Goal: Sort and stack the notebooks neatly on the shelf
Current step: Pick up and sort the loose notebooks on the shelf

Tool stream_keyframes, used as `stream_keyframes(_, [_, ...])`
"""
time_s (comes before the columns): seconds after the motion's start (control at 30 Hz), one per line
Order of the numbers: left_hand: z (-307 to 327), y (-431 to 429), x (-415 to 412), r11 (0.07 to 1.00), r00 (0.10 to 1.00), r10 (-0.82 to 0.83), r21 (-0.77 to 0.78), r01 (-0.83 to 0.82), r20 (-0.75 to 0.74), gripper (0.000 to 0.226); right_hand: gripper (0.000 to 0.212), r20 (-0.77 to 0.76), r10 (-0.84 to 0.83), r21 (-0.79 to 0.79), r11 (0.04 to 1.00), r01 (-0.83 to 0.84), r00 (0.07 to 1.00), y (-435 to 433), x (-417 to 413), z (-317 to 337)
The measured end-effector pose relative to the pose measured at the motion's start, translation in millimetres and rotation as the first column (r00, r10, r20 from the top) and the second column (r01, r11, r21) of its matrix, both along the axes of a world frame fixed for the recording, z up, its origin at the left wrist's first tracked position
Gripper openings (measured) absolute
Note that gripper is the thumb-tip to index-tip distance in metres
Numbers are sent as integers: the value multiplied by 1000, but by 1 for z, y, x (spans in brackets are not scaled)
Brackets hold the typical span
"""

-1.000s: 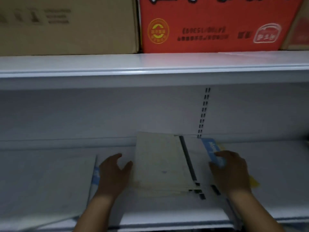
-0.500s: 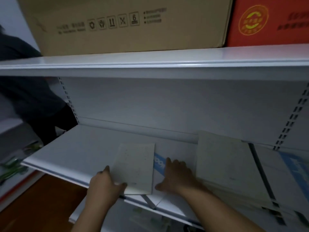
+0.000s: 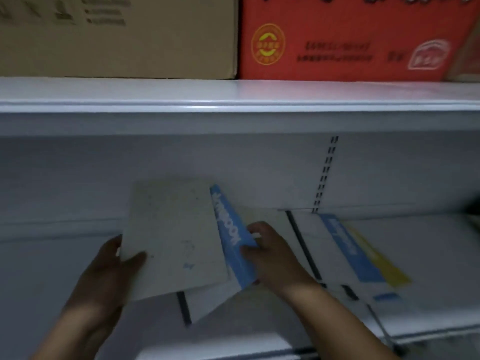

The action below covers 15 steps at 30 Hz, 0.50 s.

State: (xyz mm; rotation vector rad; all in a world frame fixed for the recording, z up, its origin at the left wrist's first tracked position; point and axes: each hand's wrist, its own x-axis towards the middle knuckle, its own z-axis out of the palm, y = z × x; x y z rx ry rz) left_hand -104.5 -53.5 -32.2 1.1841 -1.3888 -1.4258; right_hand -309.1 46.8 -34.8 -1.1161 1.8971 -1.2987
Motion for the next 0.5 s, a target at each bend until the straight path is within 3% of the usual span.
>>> stream_keyframes(0.07, [2,2,-36,993,988,-114,31,118,-107,37,25,60,-173,-79,981,177,983,24,-32,7])
stream_keyframes(0.17, [-4,3,-88,974,974,-220,40,222,-54,43,22,149,-424,-148,883,445,893,62,-76,7])
stream_keyframes(0.23, [-16,6,-117,981,978,-194,0,195,79,46,16,200,-532,-106,823,557,823,88,-103,-1])
stream_keyframes(0.3, [-28,15,-136,980,929,-145,-82,183,342,47,14,206,-594,-59,786,616,778,108,-128,-14])
stream_keyframes(0.33, [-32,19,-140,975,888,-110,-123,183,447,47,13,175,-622,-41,770,636,764,115,-140,-22])
stream_keyframes(0.4, [-36,26,-145,970,835,-77,-152,189,545,51,12,-40,-644,12,764,645,764,122,-162,-37])
stream_keyframes(0.5, [-33,30,-146,983,859,-73,-110,149,507,65,5,-356,-453,197,819,540,817,123,-186,-55])
